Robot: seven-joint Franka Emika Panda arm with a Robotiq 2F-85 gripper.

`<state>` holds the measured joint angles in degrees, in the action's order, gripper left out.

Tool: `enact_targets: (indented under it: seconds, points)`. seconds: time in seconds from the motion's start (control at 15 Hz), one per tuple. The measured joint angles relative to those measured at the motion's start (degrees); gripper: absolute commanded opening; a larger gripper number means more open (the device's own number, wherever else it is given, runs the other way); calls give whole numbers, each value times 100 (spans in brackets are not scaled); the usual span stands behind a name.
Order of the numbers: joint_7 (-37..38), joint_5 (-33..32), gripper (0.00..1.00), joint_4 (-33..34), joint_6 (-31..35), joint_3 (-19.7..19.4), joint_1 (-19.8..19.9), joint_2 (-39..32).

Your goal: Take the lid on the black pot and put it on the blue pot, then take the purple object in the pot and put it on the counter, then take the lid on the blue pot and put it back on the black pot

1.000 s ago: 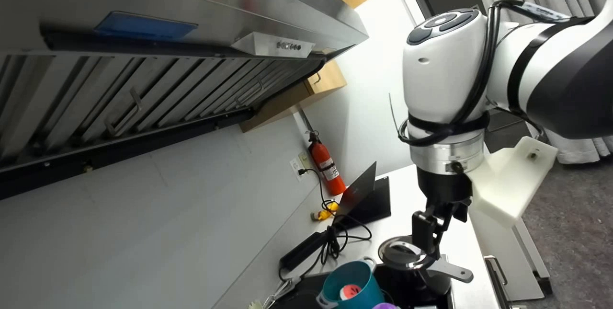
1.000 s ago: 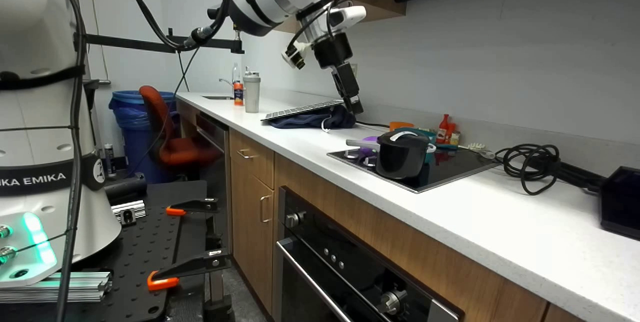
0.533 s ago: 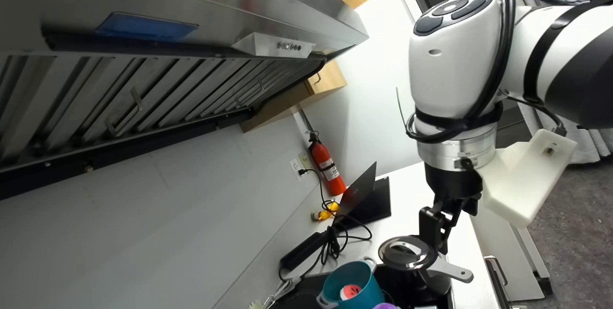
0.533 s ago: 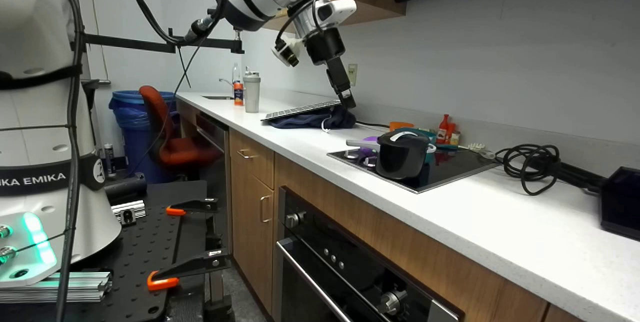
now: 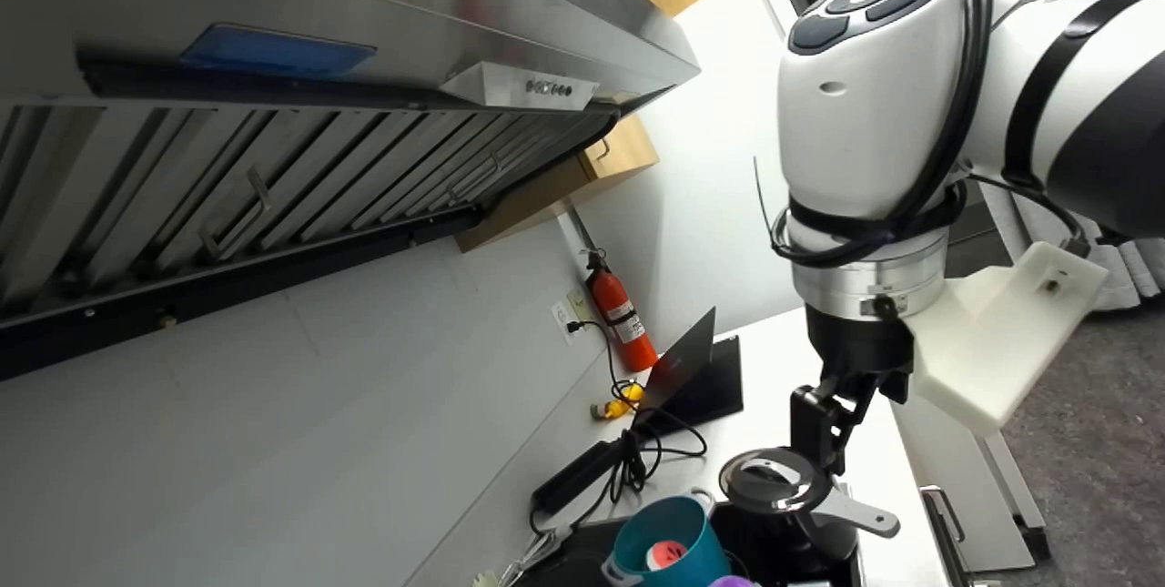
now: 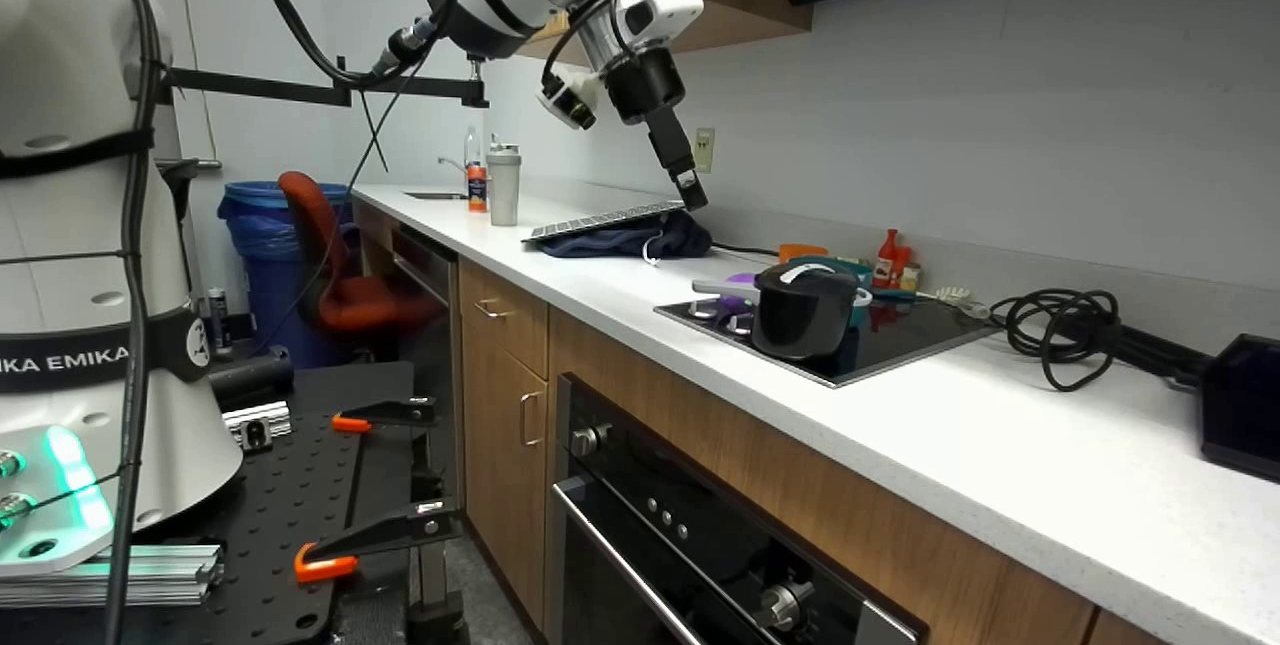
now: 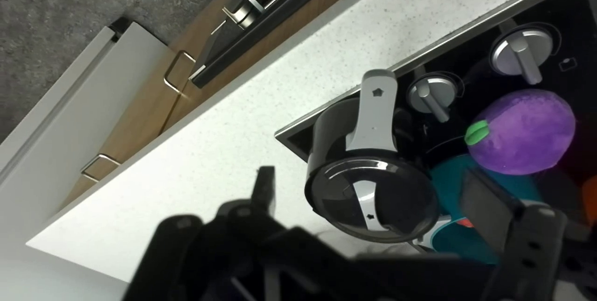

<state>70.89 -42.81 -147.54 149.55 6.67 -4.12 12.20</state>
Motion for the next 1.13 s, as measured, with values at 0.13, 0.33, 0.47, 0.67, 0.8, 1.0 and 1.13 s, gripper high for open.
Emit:
enact_targets:
  seconds: [0.13,0.33,0.47,0.67,0.8,1.0,1.13]
  points:
    - [58,0,100,0,0,63,61,9]
    - [114,0,100,-2,0,104,93,26]
    - [123,0,100,-3,0,112,96,35]
    - [125,0,100,-8,0,115,101,42]
    - [125,0,100,-10,0,117,102,43]
    - [126,0,100,-11,0,118,103,44]
    - [126,0,100,-12,0,118,104,44]
